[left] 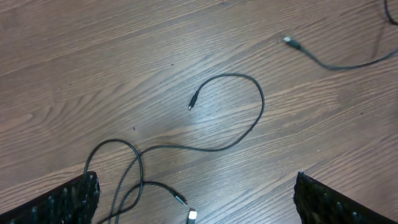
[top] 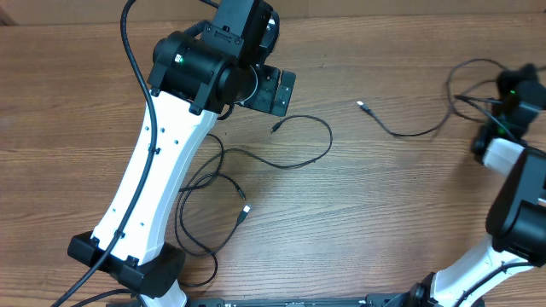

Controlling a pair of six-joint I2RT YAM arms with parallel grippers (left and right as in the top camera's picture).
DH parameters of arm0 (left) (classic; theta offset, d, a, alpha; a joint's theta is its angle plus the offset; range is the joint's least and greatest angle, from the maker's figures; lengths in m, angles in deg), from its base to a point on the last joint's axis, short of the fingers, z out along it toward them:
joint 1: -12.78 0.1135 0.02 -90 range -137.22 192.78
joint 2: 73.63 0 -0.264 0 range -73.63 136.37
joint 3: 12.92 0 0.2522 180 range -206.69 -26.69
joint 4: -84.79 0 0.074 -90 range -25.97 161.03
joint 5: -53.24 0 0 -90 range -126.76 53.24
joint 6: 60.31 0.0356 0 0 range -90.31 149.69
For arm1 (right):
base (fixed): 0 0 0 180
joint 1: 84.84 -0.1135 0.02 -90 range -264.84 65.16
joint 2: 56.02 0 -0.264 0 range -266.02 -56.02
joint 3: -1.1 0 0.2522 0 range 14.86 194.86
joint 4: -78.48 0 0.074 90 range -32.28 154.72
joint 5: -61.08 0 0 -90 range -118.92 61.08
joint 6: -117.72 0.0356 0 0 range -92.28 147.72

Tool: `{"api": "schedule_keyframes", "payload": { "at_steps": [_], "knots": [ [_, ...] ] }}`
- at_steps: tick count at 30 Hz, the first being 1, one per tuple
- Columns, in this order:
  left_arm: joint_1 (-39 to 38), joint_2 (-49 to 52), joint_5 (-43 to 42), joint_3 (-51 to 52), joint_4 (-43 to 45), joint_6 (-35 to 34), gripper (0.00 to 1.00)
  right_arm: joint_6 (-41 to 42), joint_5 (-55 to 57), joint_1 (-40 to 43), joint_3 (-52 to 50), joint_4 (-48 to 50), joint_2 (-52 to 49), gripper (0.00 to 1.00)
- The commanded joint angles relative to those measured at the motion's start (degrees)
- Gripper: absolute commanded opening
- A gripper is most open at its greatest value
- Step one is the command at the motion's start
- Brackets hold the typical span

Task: Untangle cables

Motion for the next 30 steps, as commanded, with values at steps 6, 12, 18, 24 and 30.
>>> {"api": "schedule_keyframes", "payload": {
  "at_steps": [6,12,18,24,30],
  "knots": [
    [-0.02,0.52,-0.63,-0.44,0.20,-0.79,0.99,-3.23,0.13,7.08,2.03,1.73,-0.35,0.04],
    [-0.02,0.52,-0.63,-0.44,0.22,-0.81,1.00,-6.73,-5.46,8.72,2.10,1.86,-0.33,1.00],
    [-0.02,0.52,-0.63,-0.44,0.22,-0.79,1.00,-19.17,-13.55,8.70,2.23,-1.55,0.26,1.00],
    [-0.02,0.52,-0.63,-0.44,0.20,-0.79,1.00,-26.88,-20.79,8.70,2.23,-7.26,4.00,1.00],
    [-0.02,0.52,-0.63,-0.44,0.20,-0.79,1.00,-33.42,-25.51,8.31,2.23,-20.55,11.87,1.00]
  ]
}}
